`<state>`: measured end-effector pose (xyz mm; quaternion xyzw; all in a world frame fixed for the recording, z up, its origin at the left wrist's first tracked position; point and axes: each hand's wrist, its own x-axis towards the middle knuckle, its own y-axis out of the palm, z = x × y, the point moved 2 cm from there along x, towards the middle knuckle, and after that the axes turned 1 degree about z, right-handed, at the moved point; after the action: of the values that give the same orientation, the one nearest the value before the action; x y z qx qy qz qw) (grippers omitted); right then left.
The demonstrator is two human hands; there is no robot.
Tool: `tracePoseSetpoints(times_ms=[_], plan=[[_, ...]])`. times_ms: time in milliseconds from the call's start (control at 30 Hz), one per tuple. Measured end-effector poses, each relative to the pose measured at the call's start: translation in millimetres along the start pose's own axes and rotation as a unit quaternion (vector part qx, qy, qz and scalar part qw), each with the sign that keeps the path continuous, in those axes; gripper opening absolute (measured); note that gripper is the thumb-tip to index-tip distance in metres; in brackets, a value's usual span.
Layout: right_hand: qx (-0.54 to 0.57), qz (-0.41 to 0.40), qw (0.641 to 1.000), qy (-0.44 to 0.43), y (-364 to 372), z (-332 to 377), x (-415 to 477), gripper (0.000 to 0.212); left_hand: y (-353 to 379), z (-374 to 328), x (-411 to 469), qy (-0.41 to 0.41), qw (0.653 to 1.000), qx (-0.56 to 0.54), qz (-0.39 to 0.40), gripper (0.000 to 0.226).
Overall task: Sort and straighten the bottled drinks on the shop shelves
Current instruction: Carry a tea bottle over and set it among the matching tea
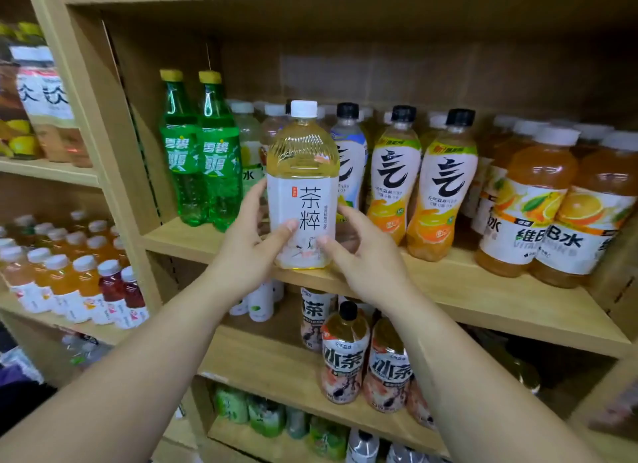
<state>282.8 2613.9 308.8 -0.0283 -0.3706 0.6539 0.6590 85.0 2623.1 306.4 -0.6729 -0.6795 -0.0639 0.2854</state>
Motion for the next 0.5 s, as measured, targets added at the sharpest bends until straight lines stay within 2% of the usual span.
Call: tracePoseSetpoints(times_ms=[167,333,500], plan=[[-0.075,-0.024,0.997,-0.024,9.7,0.9,-5.5,0.066,-0.1,10.1,4.8,0.016,0.998,-0.053,0.009,0.076],[-0.001,-0.048,0.999,0.016,6.1,10.2,-25.8,0.058,2.5,5.7,-1.5,0.035,0.993,-0.11,0.026,0.071],[-0.026,-0.123,0.99,0.057,-15.5,20.4,-69.6,0.056,26.9,-16.0,-17.2,0.066,0.978,-0.191,0.06,0.069]])
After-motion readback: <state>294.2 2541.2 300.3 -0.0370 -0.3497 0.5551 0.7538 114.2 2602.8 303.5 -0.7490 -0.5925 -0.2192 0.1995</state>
